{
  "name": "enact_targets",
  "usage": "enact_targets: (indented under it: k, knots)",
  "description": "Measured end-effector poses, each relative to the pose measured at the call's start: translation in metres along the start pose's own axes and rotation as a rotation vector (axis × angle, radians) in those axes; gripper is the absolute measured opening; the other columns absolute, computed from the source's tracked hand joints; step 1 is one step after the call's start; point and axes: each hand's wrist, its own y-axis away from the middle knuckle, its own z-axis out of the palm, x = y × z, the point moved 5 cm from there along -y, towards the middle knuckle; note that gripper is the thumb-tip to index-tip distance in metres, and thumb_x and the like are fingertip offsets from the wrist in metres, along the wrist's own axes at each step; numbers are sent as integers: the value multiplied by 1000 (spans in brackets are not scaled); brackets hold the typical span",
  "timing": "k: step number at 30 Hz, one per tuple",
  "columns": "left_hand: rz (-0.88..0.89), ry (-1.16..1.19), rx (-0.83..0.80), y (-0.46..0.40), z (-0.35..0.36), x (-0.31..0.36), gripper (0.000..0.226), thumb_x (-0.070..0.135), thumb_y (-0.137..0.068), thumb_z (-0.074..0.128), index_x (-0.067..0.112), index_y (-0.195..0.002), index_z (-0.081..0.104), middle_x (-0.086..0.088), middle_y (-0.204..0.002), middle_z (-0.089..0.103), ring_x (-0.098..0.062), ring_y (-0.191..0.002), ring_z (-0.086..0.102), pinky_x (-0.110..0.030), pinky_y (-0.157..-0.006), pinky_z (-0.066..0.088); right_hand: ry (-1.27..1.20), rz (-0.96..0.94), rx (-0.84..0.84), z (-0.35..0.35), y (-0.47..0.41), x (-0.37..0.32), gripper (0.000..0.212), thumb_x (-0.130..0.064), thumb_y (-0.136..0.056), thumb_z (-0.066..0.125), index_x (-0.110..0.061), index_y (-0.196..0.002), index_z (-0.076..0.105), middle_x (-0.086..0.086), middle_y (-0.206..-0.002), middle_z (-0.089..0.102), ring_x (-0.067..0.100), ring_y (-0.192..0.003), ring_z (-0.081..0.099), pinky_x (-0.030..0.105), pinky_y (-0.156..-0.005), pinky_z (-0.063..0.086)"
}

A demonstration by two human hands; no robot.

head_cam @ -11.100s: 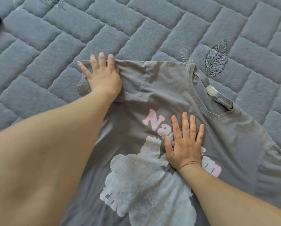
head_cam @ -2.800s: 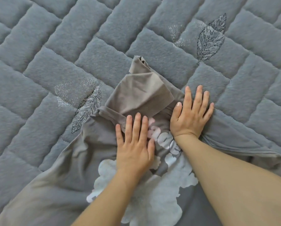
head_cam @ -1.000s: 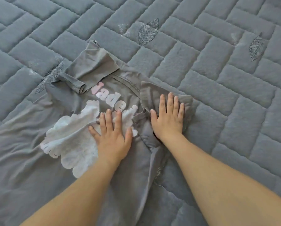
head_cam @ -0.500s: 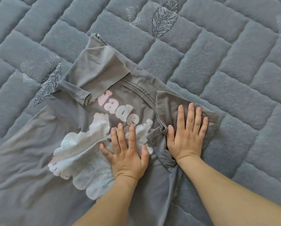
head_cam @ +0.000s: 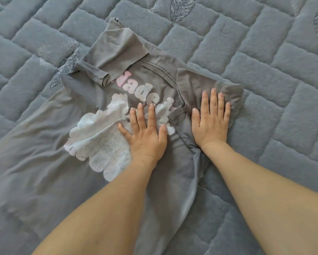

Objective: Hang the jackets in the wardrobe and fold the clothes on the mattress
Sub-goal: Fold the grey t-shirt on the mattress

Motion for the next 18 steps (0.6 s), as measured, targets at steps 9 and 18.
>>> enact_targets:
  k: [9,18]
  knots:
    - [233,84,-134,70,-25,-84,63,41,-102,29,33,-159,2,6,-166,-10,-14,-151,-15,-41,-119,-17,92,-87,-181,11,190,-58,74,-42,-100,33,-6,-155,0,14,-163,-8,29,-152,-5,48,-122,-3]
    - [-69,59,-83,144,-80,-327,62,39,-101,46,29,-157,22,-9,-165,9,-31,-150,7,-45,-122,5,73,-341,-456,35,306,-232,90,-64,-91,31,-17,-155,-12,17,-161,-20,40,-146,-22,60,-116,-12]
